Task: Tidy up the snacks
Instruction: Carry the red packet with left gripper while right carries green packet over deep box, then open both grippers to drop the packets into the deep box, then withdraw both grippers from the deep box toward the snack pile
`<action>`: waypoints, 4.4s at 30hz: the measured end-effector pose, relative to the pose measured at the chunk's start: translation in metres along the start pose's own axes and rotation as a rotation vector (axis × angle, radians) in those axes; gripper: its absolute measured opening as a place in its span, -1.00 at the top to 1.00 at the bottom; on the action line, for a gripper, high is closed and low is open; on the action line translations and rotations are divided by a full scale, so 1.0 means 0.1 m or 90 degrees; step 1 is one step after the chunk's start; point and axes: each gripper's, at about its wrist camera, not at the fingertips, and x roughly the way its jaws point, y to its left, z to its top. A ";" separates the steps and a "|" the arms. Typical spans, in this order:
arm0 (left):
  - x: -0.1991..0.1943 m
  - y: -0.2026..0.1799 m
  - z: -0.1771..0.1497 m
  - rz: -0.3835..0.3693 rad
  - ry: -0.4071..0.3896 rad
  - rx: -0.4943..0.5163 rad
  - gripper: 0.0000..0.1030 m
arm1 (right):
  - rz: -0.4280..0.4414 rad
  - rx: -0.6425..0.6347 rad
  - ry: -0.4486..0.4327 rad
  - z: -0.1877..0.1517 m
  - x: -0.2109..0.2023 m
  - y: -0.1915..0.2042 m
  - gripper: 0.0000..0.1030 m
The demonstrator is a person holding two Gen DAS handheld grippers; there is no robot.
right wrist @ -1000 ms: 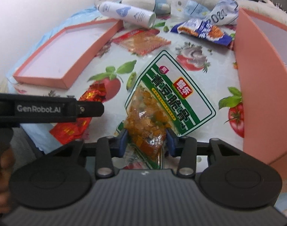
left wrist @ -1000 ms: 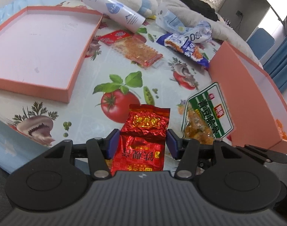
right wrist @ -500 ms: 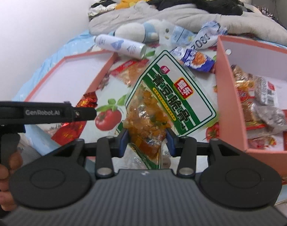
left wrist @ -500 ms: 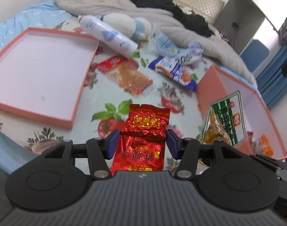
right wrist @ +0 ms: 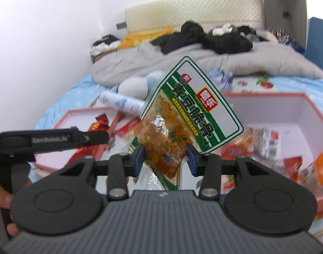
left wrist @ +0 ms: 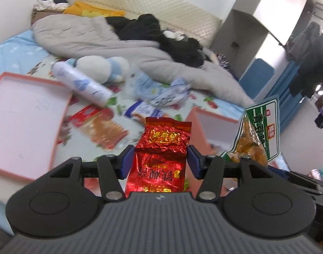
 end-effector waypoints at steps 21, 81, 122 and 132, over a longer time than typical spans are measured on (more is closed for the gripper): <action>0.43 -1.36 0.16 -0.109 0.016 0.124 -0.16 | -0.109 0.057 -0.068 0.13 -0.35 -0.93 0.13; 0.15 -1.28 0.08 -0.052 -0.038 0.150 -0.42 | -0.095 0.127 -0.071 -0.02 -0.29 -1.28 -0.30; -0.23 0.21 -0.72 0.062 0.036 0.080 -0.42 | 0.013 -0.002 0.057 -0.65 0.00 0.06 -0.30; 0.16 0.21 -0.58 0.070 0.032 0.132 -0.63 | 0.058 -0.079 0.090 -0.16 0.41 -0.09 -0.30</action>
